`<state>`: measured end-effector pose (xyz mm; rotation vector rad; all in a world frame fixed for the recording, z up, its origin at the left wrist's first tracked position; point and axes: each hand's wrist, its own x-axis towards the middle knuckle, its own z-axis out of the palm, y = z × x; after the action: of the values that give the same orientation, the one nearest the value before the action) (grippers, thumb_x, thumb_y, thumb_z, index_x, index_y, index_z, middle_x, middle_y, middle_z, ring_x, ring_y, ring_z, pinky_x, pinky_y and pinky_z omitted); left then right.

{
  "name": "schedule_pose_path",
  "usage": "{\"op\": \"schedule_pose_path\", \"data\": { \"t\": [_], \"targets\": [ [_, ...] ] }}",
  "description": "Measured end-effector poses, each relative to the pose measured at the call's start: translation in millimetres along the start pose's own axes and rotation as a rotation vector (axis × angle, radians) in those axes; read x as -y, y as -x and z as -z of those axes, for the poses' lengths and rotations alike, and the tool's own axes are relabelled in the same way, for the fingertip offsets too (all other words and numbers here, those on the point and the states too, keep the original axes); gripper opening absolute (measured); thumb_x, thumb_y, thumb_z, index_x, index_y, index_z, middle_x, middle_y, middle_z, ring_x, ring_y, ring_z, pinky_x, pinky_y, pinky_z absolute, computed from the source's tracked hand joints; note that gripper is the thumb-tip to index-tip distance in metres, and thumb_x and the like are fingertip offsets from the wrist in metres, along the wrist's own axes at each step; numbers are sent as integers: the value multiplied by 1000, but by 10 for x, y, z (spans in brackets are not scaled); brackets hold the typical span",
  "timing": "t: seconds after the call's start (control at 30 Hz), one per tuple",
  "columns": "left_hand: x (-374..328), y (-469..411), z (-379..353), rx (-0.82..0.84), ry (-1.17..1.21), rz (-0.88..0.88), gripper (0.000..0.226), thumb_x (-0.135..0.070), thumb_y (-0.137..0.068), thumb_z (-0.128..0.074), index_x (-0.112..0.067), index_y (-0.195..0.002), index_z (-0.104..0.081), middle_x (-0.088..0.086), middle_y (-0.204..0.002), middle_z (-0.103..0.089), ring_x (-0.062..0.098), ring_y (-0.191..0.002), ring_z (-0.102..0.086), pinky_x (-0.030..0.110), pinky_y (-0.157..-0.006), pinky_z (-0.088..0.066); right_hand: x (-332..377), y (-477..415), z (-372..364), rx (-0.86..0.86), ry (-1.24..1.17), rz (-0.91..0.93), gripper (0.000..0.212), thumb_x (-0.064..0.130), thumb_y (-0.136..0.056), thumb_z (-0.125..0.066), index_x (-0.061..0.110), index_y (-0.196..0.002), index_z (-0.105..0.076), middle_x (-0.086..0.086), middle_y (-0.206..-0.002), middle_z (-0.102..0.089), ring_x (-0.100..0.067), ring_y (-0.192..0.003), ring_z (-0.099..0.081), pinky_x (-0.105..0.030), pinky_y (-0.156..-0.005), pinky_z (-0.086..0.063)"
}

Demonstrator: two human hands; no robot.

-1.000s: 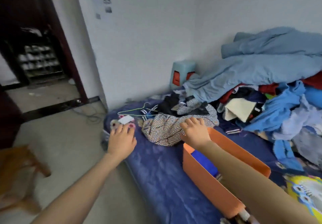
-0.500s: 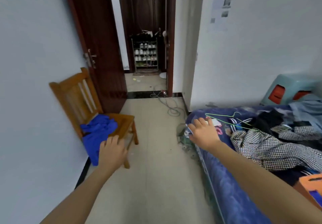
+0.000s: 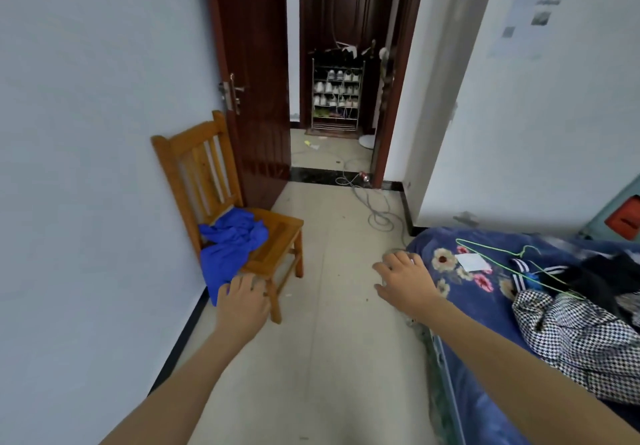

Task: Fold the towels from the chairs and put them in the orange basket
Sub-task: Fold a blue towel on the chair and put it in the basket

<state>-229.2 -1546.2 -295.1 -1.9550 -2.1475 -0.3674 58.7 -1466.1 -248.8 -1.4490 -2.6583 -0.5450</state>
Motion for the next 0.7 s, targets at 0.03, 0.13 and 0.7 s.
{"op": "schedule_pose_path", "data": {
  "t": [0.03, 0.13, 0.7],
  "targets": [
    [-52, -90, -31, 17, -1, -4, 32, -26, -68, -38, -9, -65, -65, 9, -71, -63, 27, -57, -59, 30, -49, -43, -60, -61, -37, 12, -15, 12, 46, 41, -36, -88, 19, -73, -71, -2, -74, -66, -23, -66, -64, -31, -57, -51],
    [-242, -348, -107, 81, 11, 30, 34, -30, -66, -37, -11, -64, -66, 6, -70, -63, 27, -59, -60, 31, -51, -45, -263, -226, -158, 38, -26, 56, 47, 44, -35, -88, 21, -73, -72, -1, -76, -68, -21, -65, -65, -27, -55, -50],
    [-1244, -1648, -1077, 286, 119, 385, 35, -33, -90, -49, -18, -120, -58, 3, -124, -55, 25, -113, -52, 36, -90, -40, -1384, -1690, -1256, 284, -259, 211, 46, 34, -90, -51, 15, -132, -47, -12, -131, -49, -29, -124, -43, -42, -100, -32]
  ]
}}
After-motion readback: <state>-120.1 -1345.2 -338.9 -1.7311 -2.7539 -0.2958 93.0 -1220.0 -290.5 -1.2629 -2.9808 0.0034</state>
